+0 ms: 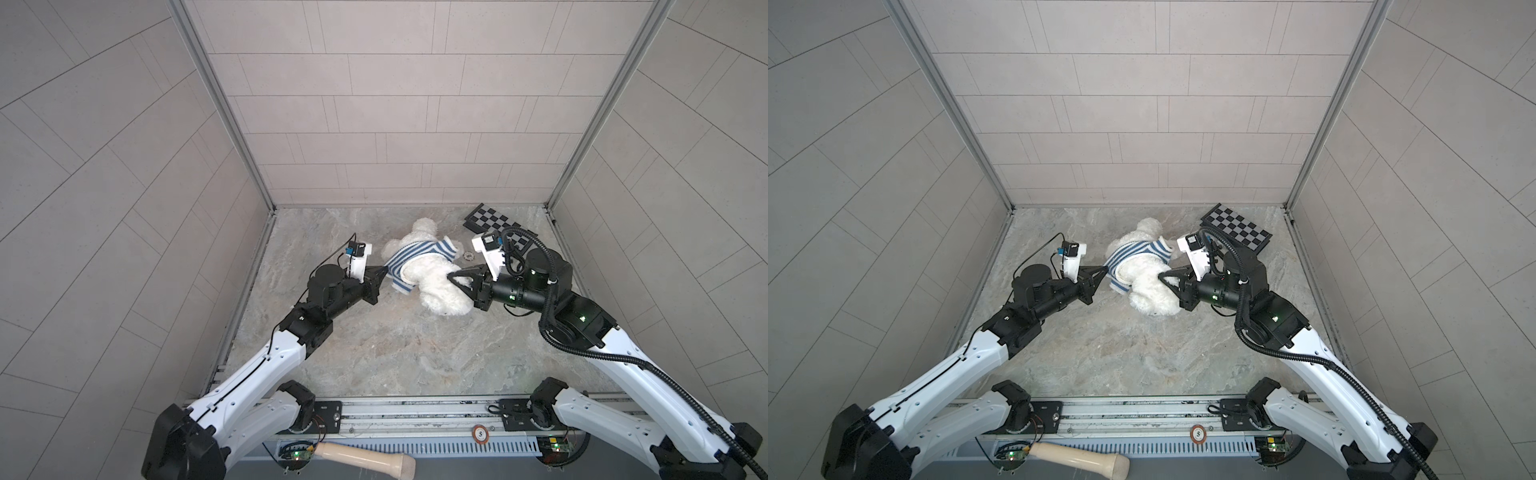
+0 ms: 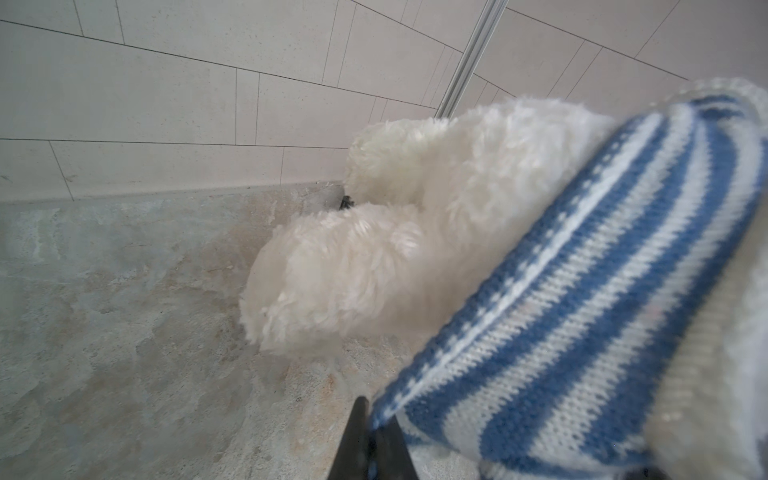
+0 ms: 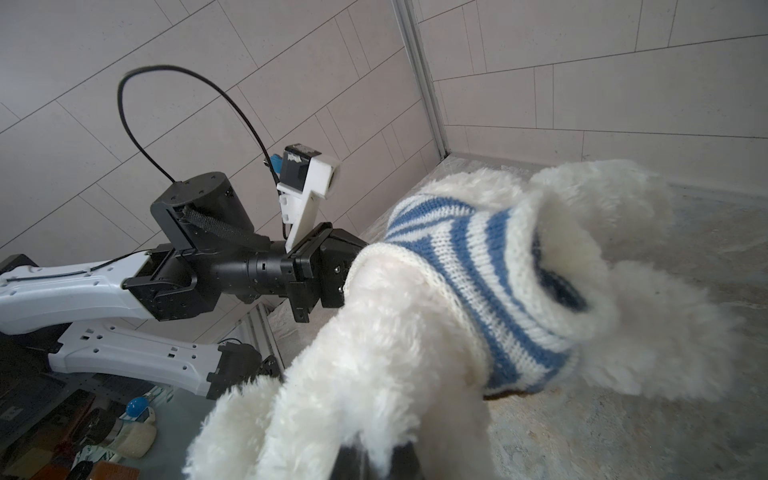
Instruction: Dress the teddy bear
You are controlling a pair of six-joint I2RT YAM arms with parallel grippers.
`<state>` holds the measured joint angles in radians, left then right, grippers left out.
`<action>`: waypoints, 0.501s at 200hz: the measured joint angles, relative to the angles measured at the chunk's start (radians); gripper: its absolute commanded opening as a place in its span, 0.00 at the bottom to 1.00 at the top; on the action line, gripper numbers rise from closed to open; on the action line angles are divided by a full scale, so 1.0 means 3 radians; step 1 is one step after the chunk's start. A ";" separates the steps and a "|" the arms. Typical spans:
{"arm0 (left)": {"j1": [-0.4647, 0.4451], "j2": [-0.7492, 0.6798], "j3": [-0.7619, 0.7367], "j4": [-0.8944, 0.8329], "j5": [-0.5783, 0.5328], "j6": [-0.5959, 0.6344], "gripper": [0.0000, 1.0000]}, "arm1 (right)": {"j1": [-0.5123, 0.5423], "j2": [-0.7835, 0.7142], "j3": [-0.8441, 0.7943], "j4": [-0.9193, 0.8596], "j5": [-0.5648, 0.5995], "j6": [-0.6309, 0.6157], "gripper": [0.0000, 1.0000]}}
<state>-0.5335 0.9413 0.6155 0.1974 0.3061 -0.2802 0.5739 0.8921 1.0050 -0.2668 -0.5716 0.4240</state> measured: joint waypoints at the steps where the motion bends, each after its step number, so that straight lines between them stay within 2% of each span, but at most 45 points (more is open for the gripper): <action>1: -0.0001 -0.0004 -0.0004 0.0001 -0.0001 -0.0013 0.29 | -0.0003 0.0001 0.0001 0.0000 0.0000 0.0001 0.00; 23: -0.0041 -0.0212 -0.0086 -0.0045 -0.0061 -0.0042 0.43 | -0.0075 0.0043 0.0094 -0.0022 0.0041 0.0043 0.00; 46: -0.0048 -0.0558 -0.0092 -0.0178 -0.0197 0.0032 0.50 | -0.0134 0.0061 0.0151 -0.0037 0.0111 0.0112 0.00; 70: -0.0118 -0.0966 -0.0075 -0.0481 -0.0374 0.0168 0.62 | -0.0212 0.0102 0.0192 -0.0103 0.0226 0.0235 0.00; 75: -0.0163 -0.1048 -0.0062 -0.0562 -0.0401 0.0234 0.65 | -0.0233 0.0120 0.0198 -0.0113 0.0253 0.0280 0.00; 83: -0.0263 -0.1153 -0.0034 -0.0687 -0.0437 0.0315 0.74 | -0.0266 0.0156 0.0207 -0.0130 0.0287 0.0348 0.00; 100: -0.0657 -0.1263 0.0123 -0.0984 -0.0516 0.0593 0.81 | -0.0324 0.0277 0.0231 -0.0169 0.0364 0.0514 0.00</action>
<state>-0.7307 0.5625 0.6525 -0.0978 0.1513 -0.1024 0.4767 0.9752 1.0744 -0.3176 -0.4625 0.5781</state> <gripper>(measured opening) 0.778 0.068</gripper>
